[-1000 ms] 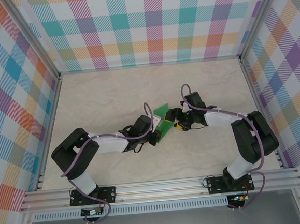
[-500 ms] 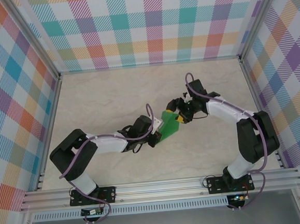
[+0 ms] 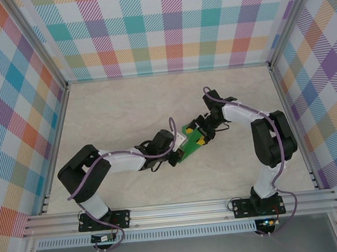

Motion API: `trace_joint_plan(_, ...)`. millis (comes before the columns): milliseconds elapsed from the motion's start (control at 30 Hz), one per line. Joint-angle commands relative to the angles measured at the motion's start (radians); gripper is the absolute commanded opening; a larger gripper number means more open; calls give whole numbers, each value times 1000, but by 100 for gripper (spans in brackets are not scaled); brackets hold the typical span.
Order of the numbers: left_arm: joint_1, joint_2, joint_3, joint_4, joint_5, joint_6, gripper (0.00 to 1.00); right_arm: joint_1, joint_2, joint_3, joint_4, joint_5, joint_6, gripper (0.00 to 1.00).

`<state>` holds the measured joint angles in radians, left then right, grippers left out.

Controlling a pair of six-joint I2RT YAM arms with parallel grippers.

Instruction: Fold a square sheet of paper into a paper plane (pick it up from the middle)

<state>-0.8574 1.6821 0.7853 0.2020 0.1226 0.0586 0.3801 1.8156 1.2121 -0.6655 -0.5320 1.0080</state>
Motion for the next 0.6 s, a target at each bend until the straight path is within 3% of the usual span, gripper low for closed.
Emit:
trace_joint_plan(0,-17,16,52,-27,-29,84,13,1,8,26,-33,-30,30,57)
trace_joint_plan(167,-17,19,96,-71,-15,163,13,0,5,32,-51,-9,36,53)
trace_joint_plan(467,-18,16,94,-76,-31,195,13,0,-12,24,-58,10,52,26)
trace_joint_plan(567,-17,13,89,-60,-26,145,21,1,-24,4,-42,16,69,18)
